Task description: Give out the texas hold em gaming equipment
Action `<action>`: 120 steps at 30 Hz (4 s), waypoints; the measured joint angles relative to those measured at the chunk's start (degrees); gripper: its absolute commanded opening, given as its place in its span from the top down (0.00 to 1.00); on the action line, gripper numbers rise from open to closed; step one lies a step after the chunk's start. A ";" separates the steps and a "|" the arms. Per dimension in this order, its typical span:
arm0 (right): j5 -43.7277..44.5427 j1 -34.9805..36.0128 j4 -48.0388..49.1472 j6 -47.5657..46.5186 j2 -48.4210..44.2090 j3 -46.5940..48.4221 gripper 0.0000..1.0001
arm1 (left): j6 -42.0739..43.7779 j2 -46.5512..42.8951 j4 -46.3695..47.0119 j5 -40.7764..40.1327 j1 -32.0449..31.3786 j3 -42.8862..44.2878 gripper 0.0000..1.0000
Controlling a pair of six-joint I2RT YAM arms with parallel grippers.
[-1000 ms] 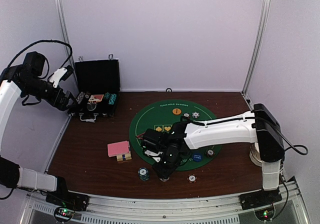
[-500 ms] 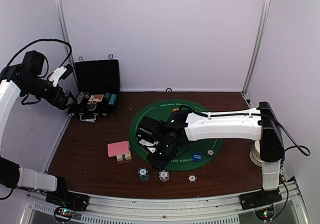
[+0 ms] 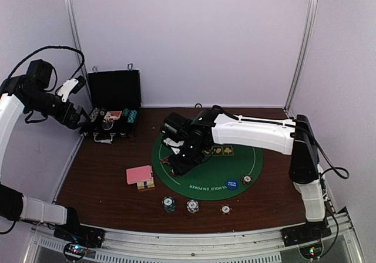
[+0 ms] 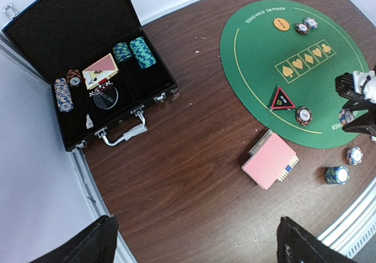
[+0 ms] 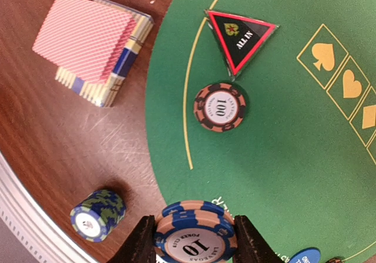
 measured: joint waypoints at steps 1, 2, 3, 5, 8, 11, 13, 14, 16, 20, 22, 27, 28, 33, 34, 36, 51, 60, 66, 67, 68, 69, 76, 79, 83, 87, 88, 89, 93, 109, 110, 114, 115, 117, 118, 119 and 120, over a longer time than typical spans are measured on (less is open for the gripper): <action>0.00 -0.48 -0.13 0.02 0.94 0.50 1.00 | 0.00 0.00 0.00 -0.02 0.00 0.00 0.02; 0.00 -0.92 -0.13 0.02 1.90 0.96 1.00 | 0.00 0.00 -0.02 -0.04 0.00 0.00 0.03; 0.02 -1.31 -0.15 0.02 2.89 1.53 1.00 | 0.00 0.00 -0.02 -0.07 0.00 0.00 0.02; 0.00 -2.05 0.00 0.02 4.52 2.14 1.00 | 0.00 0.00 -0.02 -0.11 0.00 0.00 0.02; 0.00 -2.64 0.07 0.02 6.05 2.34 1.00 | 0.00 0.00 -0.04 -0.15 0.00 0.00 0.02; -0.02 -2.80 0.20 0.02 7.04 2.34 1.00 | 0.02 0.00 -0.04 -0.15 0.00 0.00 0.02; -0.04 -2.80 0.59 0.04 7.48 2.23 1.00 | 0.02 0.00 -0.04 -0.15 0.00 0.00 0.03; -0.07 -2.80 0.96 0.04 7.67 2.05 0.99 | 0.00 0.00 -0.04 -0.15 0.00 0.00 0.02; -0.13 -2.80 1.62 0.07 8.17 1.86 0.98 | 0.00 0.00 -0.04 -0.15 0.02 0.00 0.02; -0.28 -2.80 2.51 0.07 9.73 1.57 0.96 | 0.02 0.00 -0.04 -0.15 0.00 0.00 0.02; -0.28 -2.80 2.84 0.07 10.54 1.53 0.96 | 0.02 0.00 -0.07 -0.15 0.00 0.00 0.02; -0.24 -2.82 3.21 0.04 11.91 1.18 0.88 | 0.02 0.00 -0.07 -0.15 0.00 0.00 0.02; -0.22 -2.84 3.26 0.04 11.91 1.18 0.82 | 0.02 0.00 -0.07 -0.15 0.00 0.00 0.02; -0.20 -2.84 3.34 0.04 11.93 1.18 0.54 | 0.04 0.00 -0.09 -0.15 0.00 0.00 0.02; -0.17 -2.84 3.34 0.00 11.93 1.18 0.49 | 0.07 0.00 -0.09 -0.15 0.00 0.00 0.02; -0.09 -2.84 3.41 0.04 11.93 1.18 0.40 | 0.11 0.00 -0.09 -0.13 0.02 0.00 0.02; 1.31 -1.57 3.13 -0.09 -0.35 -7.50 0.28 | 0.44 0.00 -0.55 -0.20 0.00 0.55 0.02; 0.26 6.45 4.55 1.07 -7.23 -19.54 0.19 | 0.44 0.00 -0.92 -0.07 0.00 1.03 0.03; -0.57 8.79 5.09 2.03 -6.64 -21.55 0.19 | 0.44 0.11 -1.25 0.15 0.00 1.68 0.02; -0.55 8.76 5.35 2.03 -6.45 -21.55 0.20 | 0.44 0.13 -1.25 0.20 0.02 1.88 0.02; -0.55 8.74 5.57 2.03 -6.16 -21.55 0.20 | 0.44 0.13 -1.25 0.22 0.00 1.97 0.02; -0.55 8.74 5.68 2.01 -5.86 -21.55 0.21 | 0.44 0.13 -1.29 0.22 0.00 2.03 0.03; -0.55 8.70 5.77 1.90 -3.58 -21.55 0.26 | 0.44 0.13 -1.33 0.22 0.00 2.08 0.02; -0.55 8.70 5.77 1.79 -2.89 -21.53 0.30 | 0.46 0.13 -1.33 0.22 0.00 2.08 0.02; -0.55 8.70 5.79 1.75 -2.10 -21.22 0.37 | 0.46 0.13 -1.33 0.22 0.00 2.08 0.02; -0.55 8.70 5.97 1.66 -1.66 -21.07 0.45 | 0.48 0.13 -1.33 0.20 0.00 2.08 0.02; -0.57 8.70 5.99 1.81 -1.57 -21.07 0.47 | 0.48 0.13 -1.33 0.20 0.02 2.08 0.03; -0.52 8.70 5.99 1.73 -1.55 -21.05 0.50 | 0.48 0.13 -1.33 0.17 0.00 2.08 0.03; -0.50 8.70 5.97 1.64 -1.55 -20.74 0.53 | 0.50 0.13 -1.33 0.15 0.00 2.08 0.02; -0.52 8.70 5.51 1.60 -1.55 -19.78 0.60 | 0.50 0.13 -1.38 0.15 0.00 2.08 0.02; -0.52 8.70 5.49 1.68 -1.55 -19.78 0.63 | 0.50 0.13 -1.38 0.15 0.00 2.08 0.02; -0.48 8.70 5.42 1.68 -1.55 -19.76 0.74 | 0.50 0.13 -1.38 0.17 0.00 2.08 0.02; -0.46 8.70 5.38 1.55 -1.55 -19.71 0.77 | 0.50 0.13 -1.40 0.17 0.00 2.08 0.02; -0.44 8.70 5.29 1.53 -1.55 -19.69 0.80 | 0.50 0.13 -1.40 0.17 0.00 2.08 0.02; -0.42 8.70 5.20 1.53 -1.57 -19.67 0.81 | 0.50 0.13 -1.40 0.17 0.00 2.08 0.02; -0.31 8.70 4.96 1.53 -1.57 -19.61 0.82 | 0.48 0.13 -1.40 0.17 0.00 2.08 0.02; -0.15 8.70 4.59 1.53 -1.57 -19.45 0.83 | 0.48 0.13 -1.40 0.17 0.00 2.08 0.02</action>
